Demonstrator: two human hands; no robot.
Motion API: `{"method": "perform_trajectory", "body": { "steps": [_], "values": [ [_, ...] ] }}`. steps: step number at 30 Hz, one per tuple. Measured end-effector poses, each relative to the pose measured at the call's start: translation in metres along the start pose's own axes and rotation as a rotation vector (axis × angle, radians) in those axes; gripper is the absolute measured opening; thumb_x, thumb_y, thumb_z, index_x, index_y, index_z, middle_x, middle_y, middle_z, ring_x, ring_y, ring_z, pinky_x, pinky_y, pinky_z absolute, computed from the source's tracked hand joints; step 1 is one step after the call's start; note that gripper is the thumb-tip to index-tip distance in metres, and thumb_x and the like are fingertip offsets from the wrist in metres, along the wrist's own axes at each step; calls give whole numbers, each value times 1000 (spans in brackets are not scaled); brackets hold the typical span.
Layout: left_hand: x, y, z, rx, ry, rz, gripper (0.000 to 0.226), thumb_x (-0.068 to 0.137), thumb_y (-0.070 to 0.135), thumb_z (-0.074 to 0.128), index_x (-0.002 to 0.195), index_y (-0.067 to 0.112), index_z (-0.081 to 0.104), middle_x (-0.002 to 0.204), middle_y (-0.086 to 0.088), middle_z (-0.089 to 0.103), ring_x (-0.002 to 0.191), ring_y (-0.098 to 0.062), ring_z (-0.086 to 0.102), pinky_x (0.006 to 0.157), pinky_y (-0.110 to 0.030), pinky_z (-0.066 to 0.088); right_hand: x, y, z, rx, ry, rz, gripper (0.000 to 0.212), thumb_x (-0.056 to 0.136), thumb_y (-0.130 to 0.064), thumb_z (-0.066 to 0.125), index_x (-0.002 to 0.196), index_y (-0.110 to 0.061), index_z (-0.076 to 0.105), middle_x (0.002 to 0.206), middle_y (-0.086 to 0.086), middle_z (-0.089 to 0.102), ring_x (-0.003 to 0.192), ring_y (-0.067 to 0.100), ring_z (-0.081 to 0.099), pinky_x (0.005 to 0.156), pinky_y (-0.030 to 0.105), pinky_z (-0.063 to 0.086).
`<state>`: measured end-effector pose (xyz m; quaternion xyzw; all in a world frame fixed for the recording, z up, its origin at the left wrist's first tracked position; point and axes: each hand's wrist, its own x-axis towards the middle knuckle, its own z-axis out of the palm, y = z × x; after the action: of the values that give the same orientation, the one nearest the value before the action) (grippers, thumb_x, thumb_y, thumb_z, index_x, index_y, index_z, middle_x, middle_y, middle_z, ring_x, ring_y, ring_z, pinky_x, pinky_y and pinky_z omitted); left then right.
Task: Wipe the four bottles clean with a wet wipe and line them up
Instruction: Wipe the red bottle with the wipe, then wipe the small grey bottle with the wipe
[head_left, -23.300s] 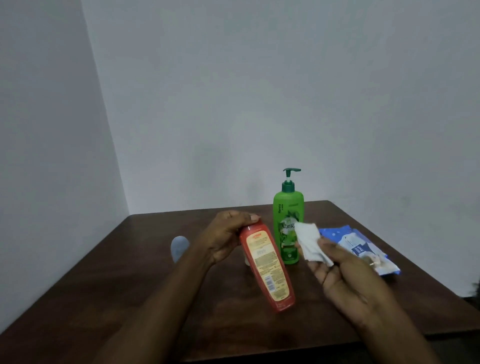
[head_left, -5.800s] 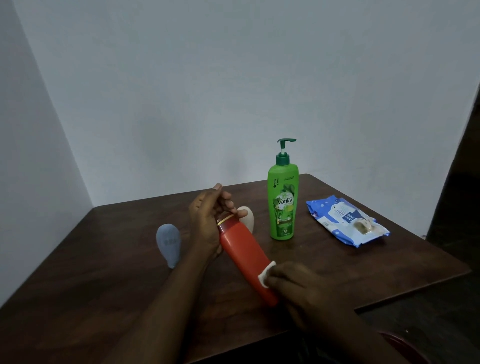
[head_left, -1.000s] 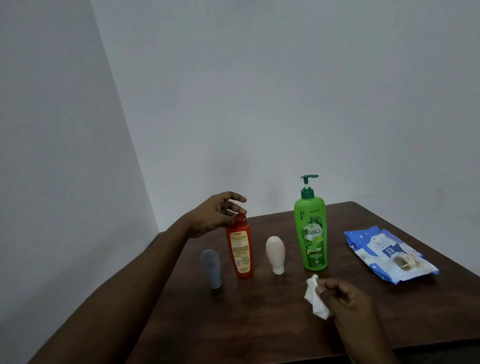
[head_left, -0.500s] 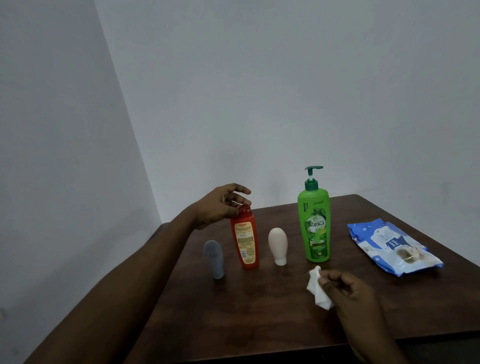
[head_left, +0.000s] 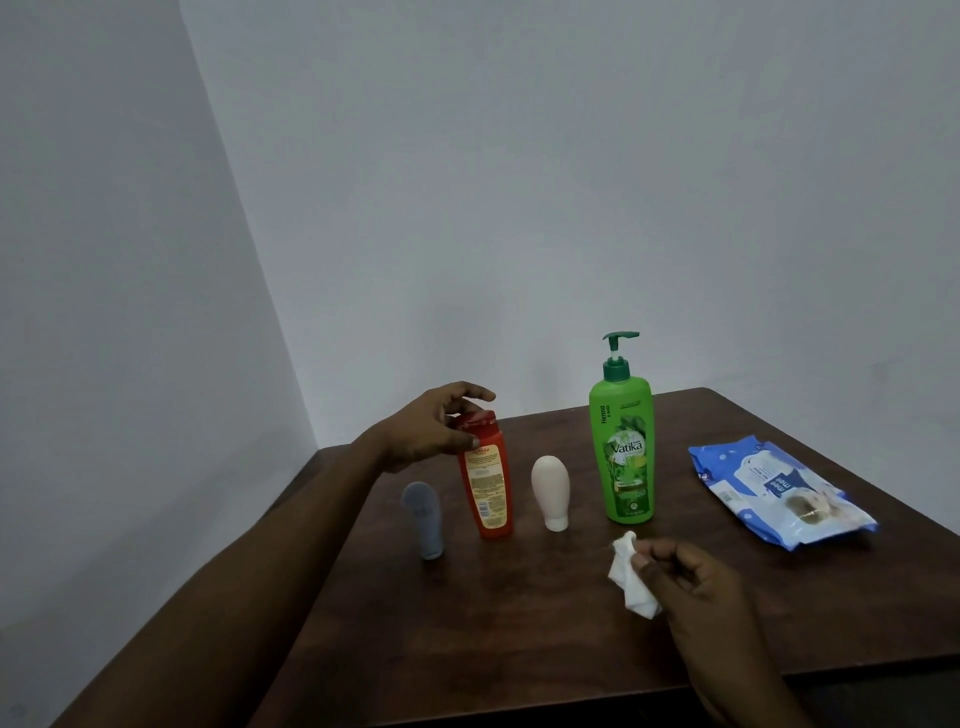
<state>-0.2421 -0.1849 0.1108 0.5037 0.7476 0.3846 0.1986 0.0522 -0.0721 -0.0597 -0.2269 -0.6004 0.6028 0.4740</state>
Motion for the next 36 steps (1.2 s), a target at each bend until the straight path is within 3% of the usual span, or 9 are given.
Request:
{"method": "perform_trajectory", "body": {
  "steps": [4,9,13,17,20,23,27,32,36],
  "values": [
    [-7,0,-3,1,33,-11,75,88,35,81,152,33,42,150,2,49,133,-25,54,103,-46,55,0,0,-1,-5,6,1,16,87,3,69,91,-11,76,84,1,78,76,5,72,61,16,55],
    [-43,-34,-13,-199,408,-134,61,98,68,48,145,30,51,139,0,60,117,-24,60,89,-40,51,0,-5,0,49,12,41,14,89,1,68,95,-10,75,86,0,79,74,4,73,61,17,55],
    [-84,-94,5,-277,510,-293,52,99,33,54,149,24,46,125,-7,71,105,-25,64,80,-39,47,0,-3,0,88,8,57,17,90,3,66,94,-12,74,85,-6,79,76,5,72,65,13,56],
    [-113,-125,36,-356,337,-467,88,90,1,70,159,34,26,131,-8,67,107,-28,71,76,-39,60,0,-3,0,116,-4,73,17,91,1,65,95,-13,73,86,-8,78,77,4,72,66,12,57],
    [-111,-124,49,-269,296,-435,123,72,15,92,157,53,12,132,-2,62,119,-26,66,96,-47,60,-2,-4,1,119,-5,76,17,91,1,65,96,-12,73,85,-9,78,75,3,71,67,12,56],
    [-105,-116,56,-154,293,-407,138,69,20,97,160,50,-2,132,2,54,127,-25,58,106,-50,54,-5,-4,2,91,-7,70,16,91,0,65,97,-13,73,88,-6,78,77,3,71,68,15,57],
    [-105,-113,64,-101,361,-384,134,70,25,96,162,46,1,148,-7,52,125,-24,61,102,-49,58,-6,0,3,67,-8,71,18,91,-1,66,95,-16,74,87,-10,78,80,4,72,73,22,58],
    [-105,-113,71,-60,439,-350,125,71,31,95,163,39,10,150,-6,55,121,-19,63,101,-48,58,-5,2,4,88,-6,60,20,91,1,66,93,-16,75,89,-2,79,78,6,72,69,16,56],
    [-120,-89,83,-178,484,-367,125,77,17,91,163,41,3,118,-6,66,100,-20,71,84,-39,63,-6,0,5,106,-8,70,17,91,2,65,96,-12,74,87,2,79,75,6,72,67,18,56]
  ]
}}
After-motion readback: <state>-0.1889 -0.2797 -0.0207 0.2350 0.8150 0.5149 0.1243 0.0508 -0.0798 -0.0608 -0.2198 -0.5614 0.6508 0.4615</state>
